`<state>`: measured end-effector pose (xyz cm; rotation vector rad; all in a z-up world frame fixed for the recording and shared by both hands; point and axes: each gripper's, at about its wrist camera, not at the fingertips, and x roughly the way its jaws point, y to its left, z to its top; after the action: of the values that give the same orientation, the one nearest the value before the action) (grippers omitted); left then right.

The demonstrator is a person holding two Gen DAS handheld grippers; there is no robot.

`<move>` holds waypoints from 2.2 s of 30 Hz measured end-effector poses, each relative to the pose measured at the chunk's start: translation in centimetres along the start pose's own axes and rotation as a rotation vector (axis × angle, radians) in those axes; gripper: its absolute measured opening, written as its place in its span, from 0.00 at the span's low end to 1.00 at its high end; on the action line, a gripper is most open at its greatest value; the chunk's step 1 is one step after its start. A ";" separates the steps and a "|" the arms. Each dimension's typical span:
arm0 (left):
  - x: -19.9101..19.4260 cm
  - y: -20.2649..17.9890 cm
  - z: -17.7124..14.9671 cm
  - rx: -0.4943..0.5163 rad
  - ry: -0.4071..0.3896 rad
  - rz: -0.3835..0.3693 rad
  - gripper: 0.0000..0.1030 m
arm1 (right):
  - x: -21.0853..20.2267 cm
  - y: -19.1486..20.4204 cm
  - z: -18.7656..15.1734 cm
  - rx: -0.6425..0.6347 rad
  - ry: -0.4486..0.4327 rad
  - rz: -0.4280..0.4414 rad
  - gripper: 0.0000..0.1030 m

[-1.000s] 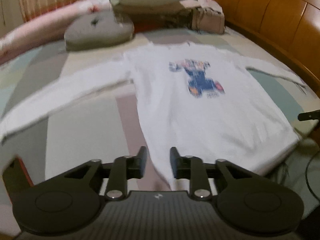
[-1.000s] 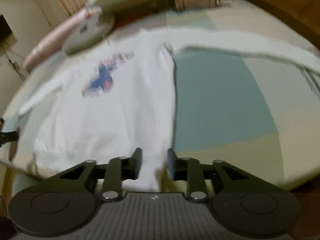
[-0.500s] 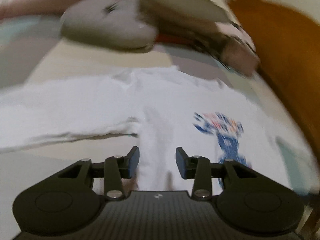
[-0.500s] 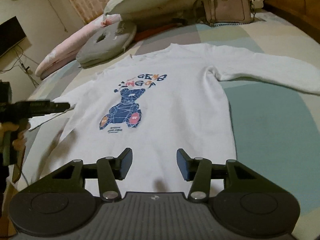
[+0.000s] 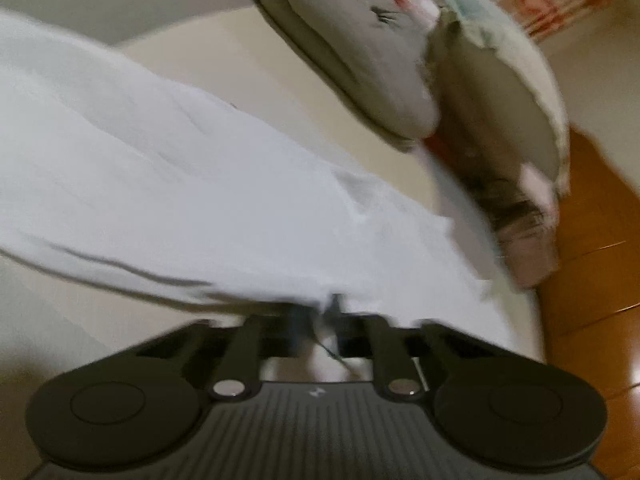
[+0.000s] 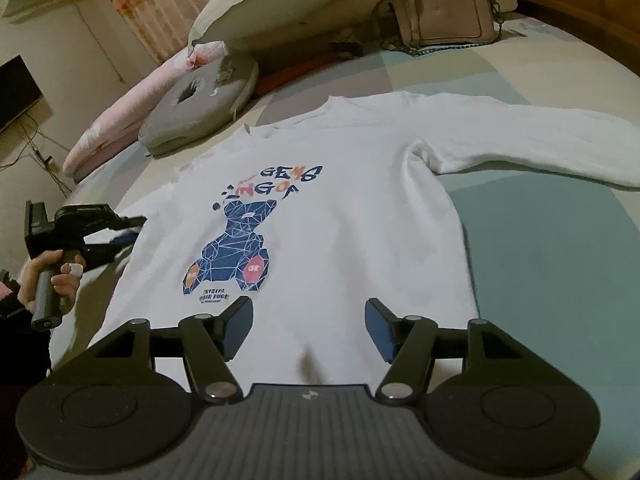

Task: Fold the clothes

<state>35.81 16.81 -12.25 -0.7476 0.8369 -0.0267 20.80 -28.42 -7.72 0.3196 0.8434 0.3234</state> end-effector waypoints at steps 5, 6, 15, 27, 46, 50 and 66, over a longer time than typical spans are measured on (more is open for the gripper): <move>-0.3 -3.3 0.9 0.203 -0.068 0.160 0.04 | 0.0 0.0 -0.3 -0.005 0.012 -0.003 0.65; -0.4 -3.8 1.0 0.230 -0.067 0.180 0.04 | -0.1 0.1 -0.4 -0.008 0.010 -0.008 0.65; -4.6 -8.3 -4.0 0.557 -0.045 0.185 0.12 | -1.9 0.7 -1.2 -0.055 -0.004 -0.005 0.65; -5.3 -8.1 -10.9 0.748 0.069 0.205 0.19 | -4.0 1.5 -3.2 -0.068 -0.001 -0.028 0.67; -8.8 -10.5 -20.4 0.897 0.074 0.190 0.44 | -3.7 3.0 -10.5 -0.288 0.018 -0.073 0.83; -9.3 -11.8 -18.9 0.937 0.106 0.178 0.48 | -5.1 1.9 -9.4 -0.206 0.040 -0.050 0.83; -2.1 -12.1 -14.6 0.960 0.054 0.079 0.80 | 7.3 0.0 7.2 -0.284 -0.066 -0.146 0.71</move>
<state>27.56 -0.19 -9.82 0.1909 0.7882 -0.3542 30.90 -26.59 -8.10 0.0042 0.7403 0.2899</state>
